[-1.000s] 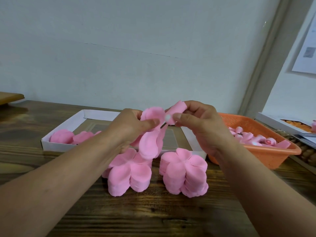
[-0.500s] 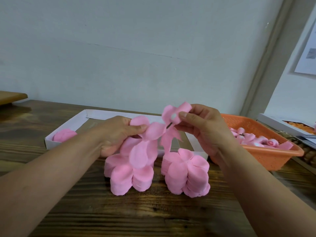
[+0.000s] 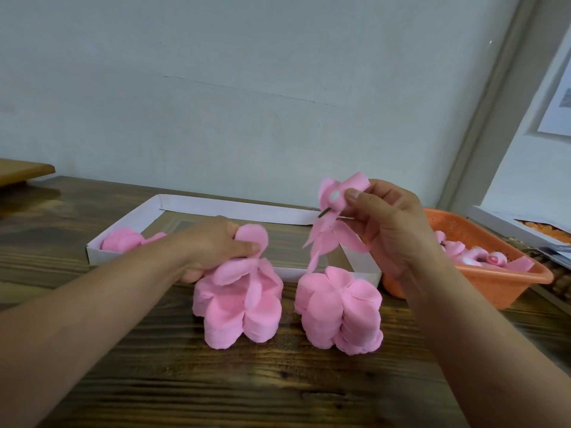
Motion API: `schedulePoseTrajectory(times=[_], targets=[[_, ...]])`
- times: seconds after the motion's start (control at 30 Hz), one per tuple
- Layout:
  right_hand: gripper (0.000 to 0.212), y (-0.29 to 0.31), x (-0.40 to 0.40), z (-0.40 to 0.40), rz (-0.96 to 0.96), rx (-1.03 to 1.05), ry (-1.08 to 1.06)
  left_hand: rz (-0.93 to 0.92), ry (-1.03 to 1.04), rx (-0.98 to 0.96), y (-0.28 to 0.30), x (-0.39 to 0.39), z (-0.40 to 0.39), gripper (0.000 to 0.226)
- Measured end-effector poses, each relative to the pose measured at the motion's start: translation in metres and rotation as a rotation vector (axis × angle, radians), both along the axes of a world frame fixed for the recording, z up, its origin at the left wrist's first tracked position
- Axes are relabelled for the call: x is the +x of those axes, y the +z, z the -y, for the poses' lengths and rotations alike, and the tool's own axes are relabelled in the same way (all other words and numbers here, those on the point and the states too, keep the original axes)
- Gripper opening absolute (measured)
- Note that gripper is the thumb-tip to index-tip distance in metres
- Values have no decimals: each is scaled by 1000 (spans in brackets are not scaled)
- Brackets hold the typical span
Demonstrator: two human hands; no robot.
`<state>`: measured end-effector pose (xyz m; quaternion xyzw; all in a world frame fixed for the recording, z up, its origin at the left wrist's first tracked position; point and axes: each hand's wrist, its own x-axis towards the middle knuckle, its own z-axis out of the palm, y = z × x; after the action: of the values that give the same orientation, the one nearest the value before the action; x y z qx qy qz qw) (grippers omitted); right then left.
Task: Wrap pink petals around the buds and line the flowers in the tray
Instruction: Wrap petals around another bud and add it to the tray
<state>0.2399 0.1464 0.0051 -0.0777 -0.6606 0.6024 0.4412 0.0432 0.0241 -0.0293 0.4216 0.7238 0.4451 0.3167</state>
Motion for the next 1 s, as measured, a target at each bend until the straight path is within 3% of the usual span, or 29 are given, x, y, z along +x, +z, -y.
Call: schedulePoseTrajectory(times=[0.07,0.13,0.17,0.27,0.3,0.5,0.57,0.6,0.63,0.67,0.73,0.8,0.9,1.0], targets=[[2,1,2,-1,6,7,-12,271,-122,74,8,6,4,11],[8,2,2,-1,10,0,-25,242,-144,49,10,8,4,11],[10,2,2,-1,9,-6,-29,97,-119,-3,9,6,2,11],[14,3,3,2,27,15,-21,-567,-71,-201,2,-3,-3,13],[17,3,3,2,29,26,-20,-658,-86,-204,-1,-6,-4,15],[22,-1,2,3,48,19,-47,-758,-120,-220,-7,-13,-6,15],[19,-1,1,4,54,17,-52,-876,-63,-205,-4,-11,-3,48],[16,-1,0,4,61,22,-59,-910,3,-110,0,-7,-2,57],[13,-2,-1,5,69,34,-70,-860,61,57,4,1,0,57],[11,-1,-2,5,81,51,-81,-689,77,209,9,10,2,57],[6,-1,-4,7,100,92,-98,-163,12,323,17,30,3,71],[4,0,-6,11,109,128,-80,177,-107,197,18,44,1,88],[5,3,-7,14,98,129,-27,332,-329,78,5,53,-3,103],[7,9,-5,17,38,-3,112,641,-344,91,-7,56,-7,105]])
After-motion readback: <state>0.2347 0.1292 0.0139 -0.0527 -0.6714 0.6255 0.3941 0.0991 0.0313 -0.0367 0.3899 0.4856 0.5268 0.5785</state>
